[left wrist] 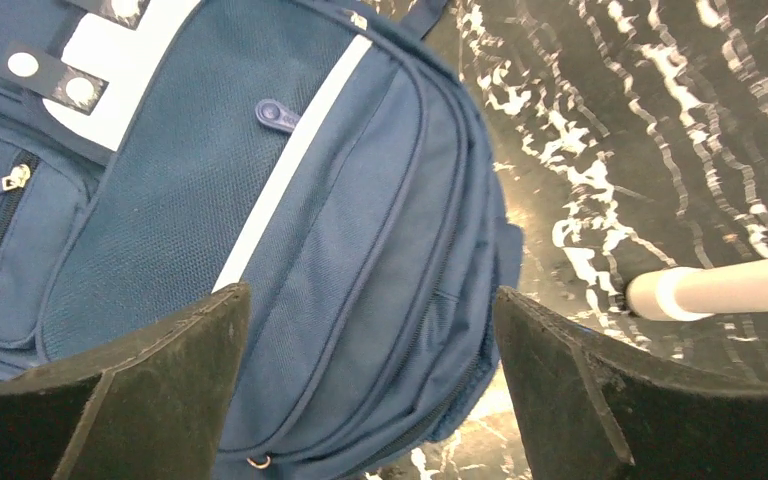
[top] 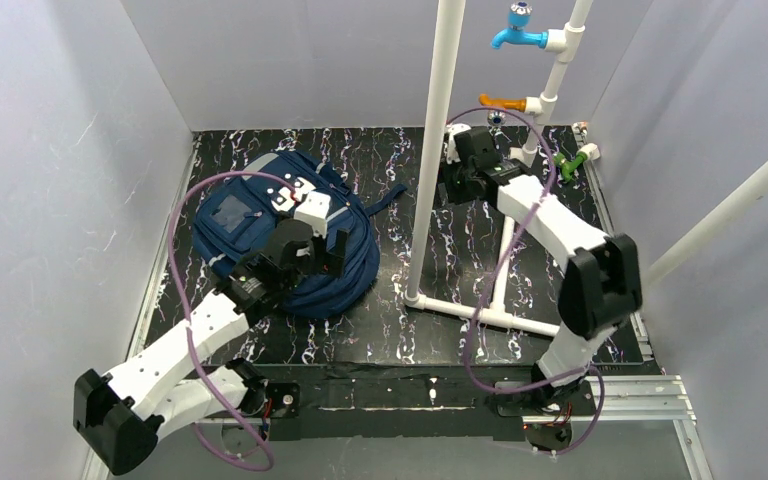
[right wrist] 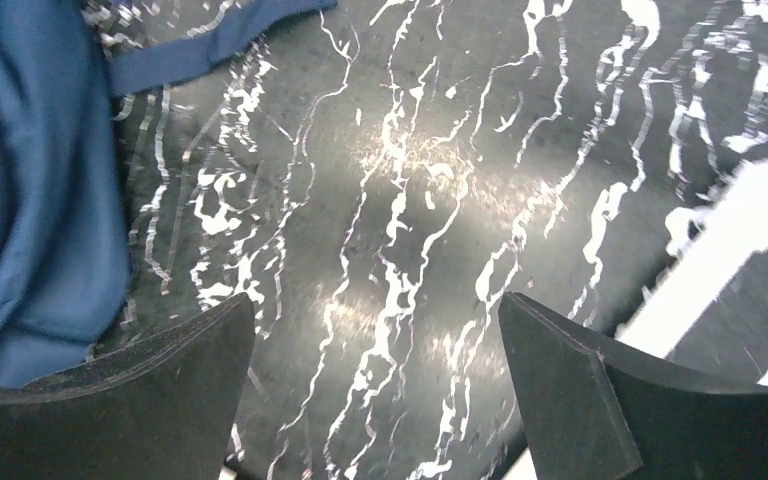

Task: Pack the student bag
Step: Reset both arms

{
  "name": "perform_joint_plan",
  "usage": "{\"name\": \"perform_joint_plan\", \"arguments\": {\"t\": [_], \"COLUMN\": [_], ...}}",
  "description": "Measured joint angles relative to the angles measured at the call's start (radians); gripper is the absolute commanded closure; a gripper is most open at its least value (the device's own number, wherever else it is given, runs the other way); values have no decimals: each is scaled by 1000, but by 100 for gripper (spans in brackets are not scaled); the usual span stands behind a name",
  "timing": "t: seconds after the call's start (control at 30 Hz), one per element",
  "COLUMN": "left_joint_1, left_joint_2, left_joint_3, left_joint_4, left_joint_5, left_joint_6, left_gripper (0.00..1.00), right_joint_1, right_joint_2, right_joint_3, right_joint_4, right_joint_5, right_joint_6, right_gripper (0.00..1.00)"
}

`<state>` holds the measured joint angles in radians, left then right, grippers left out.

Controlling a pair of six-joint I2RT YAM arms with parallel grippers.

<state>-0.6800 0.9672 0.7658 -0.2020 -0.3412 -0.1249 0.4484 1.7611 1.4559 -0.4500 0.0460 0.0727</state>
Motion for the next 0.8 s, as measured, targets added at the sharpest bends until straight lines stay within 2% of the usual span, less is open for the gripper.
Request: {"name": "perform_joint_plan", "arguments": {"t": [0.1, 0.27, 0.47, 0.67, 0.8], "left_joint_1": [2, 5, 6, 9, 9], "left_joint_2": [-28, -87, -217, -235, -229], "left_joint_3": [91, 324, 485, 678, 741], "left_joint_4": [-95, -266, -351, -406, -418], "left_joint_5": [10, -13, -9, 35, 54], "left_joint_6": [-43, -99, -133, -156, -167], "left_gripper": [5, 2, 2, 2, 2], "right_joint_1": [19, 23, 23, 23, 23], "right_joint_2": [-135, -429, -734, -851, -876], "right_joint_3": [-16, -48, -51, -4, 36], "right_joint_4": [-74, -173, -192, -161, -150], "right_joint_5": [70, 128, 204, 269, 301], "right_joint_6": [57, 105, 108, 89, 79], "right_gripper": [2, 2, 2, 2, 2]}}
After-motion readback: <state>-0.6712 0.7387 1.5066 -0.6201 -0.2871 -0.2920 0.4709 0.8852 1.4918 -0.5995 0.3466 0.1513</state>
